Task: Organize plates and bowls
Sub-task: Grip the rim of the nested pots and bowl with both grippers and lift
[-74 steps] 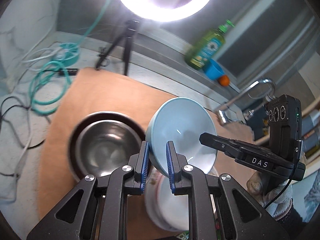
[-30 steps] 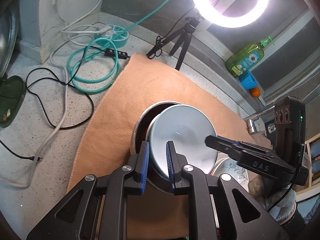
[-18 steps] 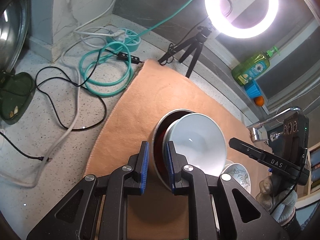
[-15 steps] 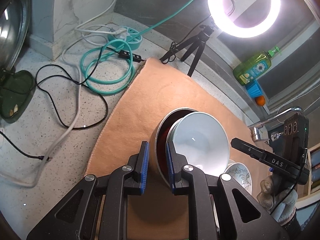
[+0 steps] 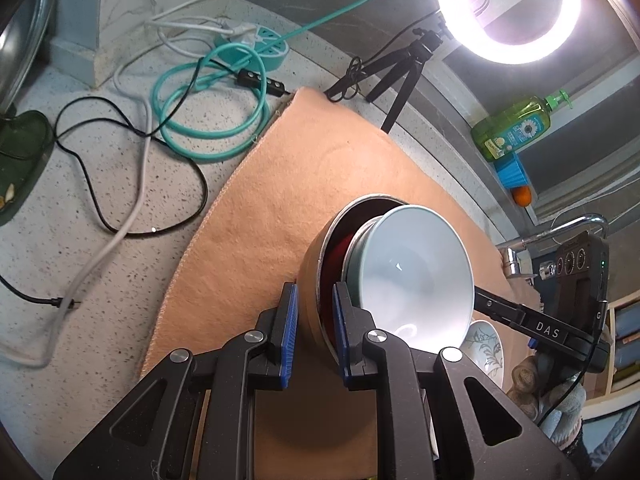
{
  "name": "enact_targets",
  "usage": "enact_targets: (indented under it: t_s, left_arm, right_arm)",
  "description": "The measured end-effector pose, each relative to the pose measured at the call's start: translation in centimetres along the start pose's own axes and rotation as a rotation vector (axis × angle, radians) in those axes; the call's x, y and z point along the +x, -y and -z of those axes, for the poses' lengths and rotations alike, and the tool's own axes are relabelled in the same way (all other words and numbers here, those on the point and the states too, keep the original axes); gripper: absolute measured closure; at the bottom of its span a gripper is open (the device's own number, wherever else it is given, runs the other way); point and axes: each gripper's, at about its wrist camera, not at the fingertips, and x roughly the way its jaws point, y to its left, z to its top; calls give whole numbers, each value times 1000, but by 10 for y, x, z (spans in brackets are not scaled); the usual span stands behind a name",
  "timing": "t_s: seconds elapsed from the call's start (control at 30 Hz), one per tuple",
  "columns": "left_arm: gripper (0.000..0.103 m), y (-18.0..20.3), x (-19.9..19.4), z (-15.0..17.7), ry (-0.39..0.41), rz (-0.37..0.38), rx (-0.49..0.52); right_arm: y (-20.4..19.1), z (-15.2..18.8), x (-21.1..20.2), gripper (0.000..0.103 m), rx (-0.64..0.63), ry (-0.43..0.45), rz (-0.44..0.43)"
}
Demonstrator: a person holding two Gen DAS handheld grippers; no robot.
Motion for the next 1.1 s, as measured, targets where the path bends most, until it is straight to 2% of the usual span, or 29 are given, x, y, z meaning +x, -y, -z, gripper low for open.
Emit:
enact_targets:
  t_s: [0.07,0.13,0.23,0.43,0.67,1.1]
  left_arm:
    - [88,-1,2,0,-2,4,-5]
    - [88,-4,4,-1,-9,11,-17]
    - [88,-5,7,-2,-16,18,-26]
    - [90,-6,12,-2,-25,29,-30]
    - [93,-4,11,-3,-27,39,-19]
    - [93,6,7,-3,-14,14,16]
  right_arm:
    - [2,0,3,76,10,-7,-8]
    - [3,1,6,82,15,-15,-18]
    - [4,1,7,86,20,-20,-31]
    - [5,1,11,91,31,-28,-53]
    - [4,1,11,91,32,-26,-52]
    - [1,1,10,91,25,-22,-38]
